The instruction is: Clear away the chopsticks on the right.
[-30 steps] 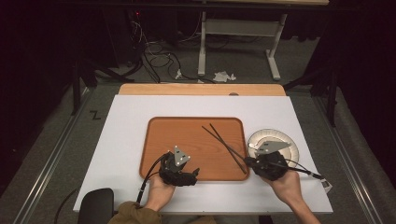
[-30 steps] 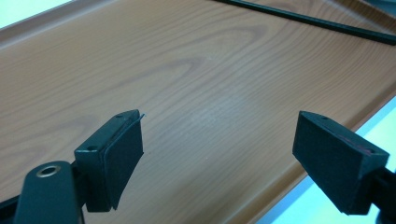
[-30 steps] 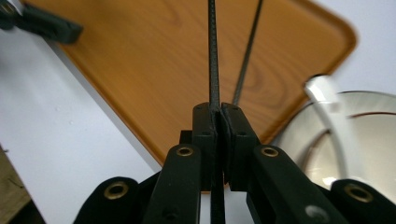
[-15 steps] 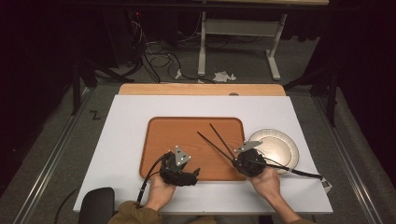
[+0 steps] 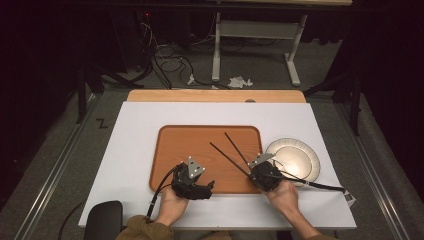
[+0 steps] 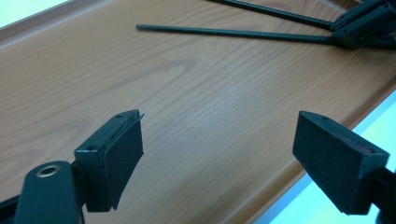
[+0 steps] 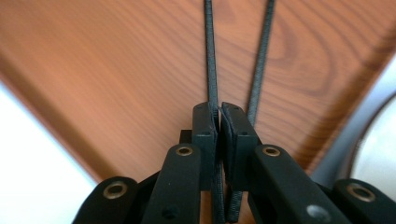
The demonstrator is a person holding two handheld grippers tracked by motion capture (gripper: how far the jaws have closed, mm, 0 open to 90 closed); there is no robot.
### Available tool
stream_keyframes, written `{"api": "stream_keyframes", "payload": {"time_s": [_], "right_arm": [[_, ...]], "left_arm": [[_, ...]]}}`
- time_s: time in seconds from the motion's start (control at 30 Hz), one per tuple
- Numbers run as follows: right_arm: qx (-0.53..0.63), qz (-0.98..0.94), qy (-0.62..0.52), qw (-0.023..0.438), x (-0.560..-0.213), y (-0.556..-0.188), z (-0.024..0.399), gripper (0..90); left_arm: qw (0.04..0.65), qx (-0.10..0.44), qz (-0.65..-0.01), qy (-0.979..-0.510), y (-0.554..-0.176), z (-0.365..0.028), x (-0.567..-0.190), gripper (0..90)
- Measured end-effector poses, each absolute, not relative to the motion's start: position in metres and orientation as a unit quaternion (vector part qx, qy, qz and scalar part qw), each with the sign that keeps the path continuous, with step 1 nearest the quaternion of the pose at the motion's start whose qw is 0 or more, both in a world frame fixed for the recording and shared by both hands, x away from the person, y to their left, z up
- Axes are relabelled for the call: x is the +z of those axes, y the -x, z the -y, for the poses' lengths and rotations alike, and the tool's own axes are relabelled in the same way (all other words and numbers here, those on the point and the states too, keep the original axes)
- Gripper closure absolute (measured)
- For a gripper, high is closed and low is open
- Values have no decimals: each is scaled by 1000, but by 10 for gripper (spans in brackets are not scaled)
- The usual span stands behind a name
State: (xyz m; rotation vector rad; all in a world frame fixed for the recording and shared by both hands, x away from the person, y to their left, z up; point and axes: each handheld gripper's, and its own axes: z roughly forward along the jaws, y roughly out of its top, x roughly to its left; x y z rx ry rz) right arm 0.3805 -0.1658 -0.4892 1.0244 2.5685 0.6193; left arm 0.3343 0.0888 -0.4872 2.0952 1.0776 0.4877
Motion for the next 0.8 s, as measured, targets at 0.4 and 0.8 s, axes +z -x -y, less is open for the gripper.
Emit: {"api": "stream_keyframes", "payload": {"time_s": [0.4,0.8], "right_arm": [[216,-877,-387,183,-491,-387,169,855],[231,-877,-378,185,-488,-383,169,804]], "left_arm": [[360,190,-418,-812,-334,-89,-487,165],[361,190,-418,-812,-334,-89,-487,165]]}}
